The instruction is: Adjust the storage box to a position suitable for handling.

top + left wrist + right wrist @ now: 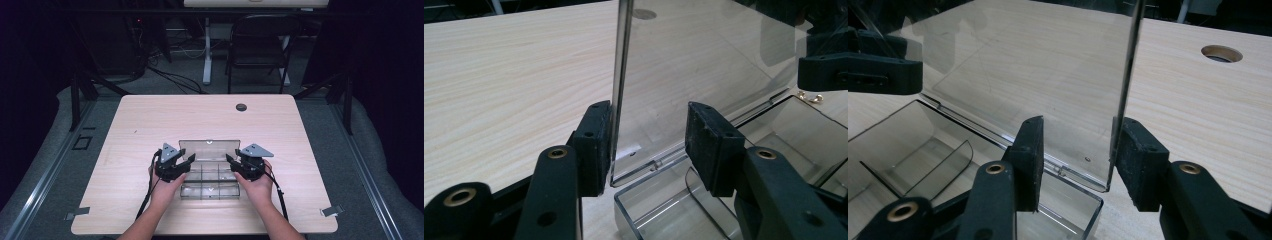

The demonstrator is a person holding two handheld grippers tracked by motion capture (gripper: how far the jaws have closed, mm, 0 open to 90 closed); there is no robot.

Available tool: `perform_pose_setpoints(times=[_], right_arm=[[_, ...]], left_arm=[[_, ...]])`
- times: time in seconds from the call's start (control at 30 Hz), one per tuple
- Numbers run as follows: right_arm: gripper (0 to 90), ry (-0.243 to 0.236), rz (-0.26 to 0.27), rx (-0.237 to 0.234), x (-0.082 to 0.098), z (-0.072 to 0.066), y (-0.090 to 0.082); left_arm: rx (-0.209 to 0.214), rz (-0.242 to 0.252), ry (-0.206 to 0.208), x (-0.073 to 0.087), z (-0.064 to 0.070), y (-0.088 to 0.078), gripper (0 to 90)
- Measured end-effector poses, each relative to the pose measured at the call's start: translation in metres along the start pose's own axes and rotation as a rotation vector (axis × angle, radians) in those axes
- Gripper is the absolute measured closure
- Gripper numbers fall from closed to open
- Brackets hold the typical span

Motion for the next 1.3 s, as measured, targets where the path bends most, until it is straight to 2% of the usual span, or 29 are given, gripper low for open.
perform_pose_setpoints(times=[0.07,0.1,0.23,0.37,0.47,0.6,0.77,0.93,1.03,1.3], right_arm=[[57.7,-0.007,-0.005,0.005,0.0,0.001,0.002],[58.0,-0.007,-0.003,0.005,0.001,0.001,0.003],[58.4,-0.011,-0.006,0.006,0.0,0.003,0.004],[59.0,-0.015,-0.002,0.009,0.0,0.004,0.006],[60.5,-0.018,0.004,0.025,0.0,0.005,0.008],[60.4,-0.011,0.013,0.023,0.0,0.006,0.01],[60.3,0.029,0.029,0.018,0.001,0.008,0.014],[60.4,0.051,0.026,0.022,0.001,0.01,0.016],[60.7,0.059,0.018,0.021,0.002,0.01,0.016],[60.9,0.072,0.015,0.011,0.002,0.012,0.017]], left_arm=[[-0.013,0.008,-0.01,0.0,-0.001,0.002,54.6],[-0.004,0.003,-0.012,0.0,-0.001,0.003,54.9],[-0.022,-0.012,0.02,0.0,-0.002,0.005,55.9],[-0.021,-0.01,0.011,-0.001,-0.003,0.007,55.8],[-0.022,-0.007,0.022,-0.001,-0.004,0.009,55.8],[-0.017,-0.008,0.026,-0.001,-0.006,0.011,56.0],[0.007,-0.007,-0.01,-0.002,-0.009,0.014,56.4],[0.018,-0.01,-0.019,-0.002,-0.012,0.017,56.5],[0.033,-0.01,-0.045,-0.003,-0.013,0.018,56.9],[0.048,-0.013,-0.071,-0.003,-0.015,0.019,57.9]])
Point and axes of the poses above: each handheld gripper's, and its own axes: y roughly forward along the jaws, x roughly out of its underside, z roughly to its right, the point moved 5 cm from there along y, roughly forward along the jaws, and after that the axes turned 2 degrees about -x, right-handed, at the moved point
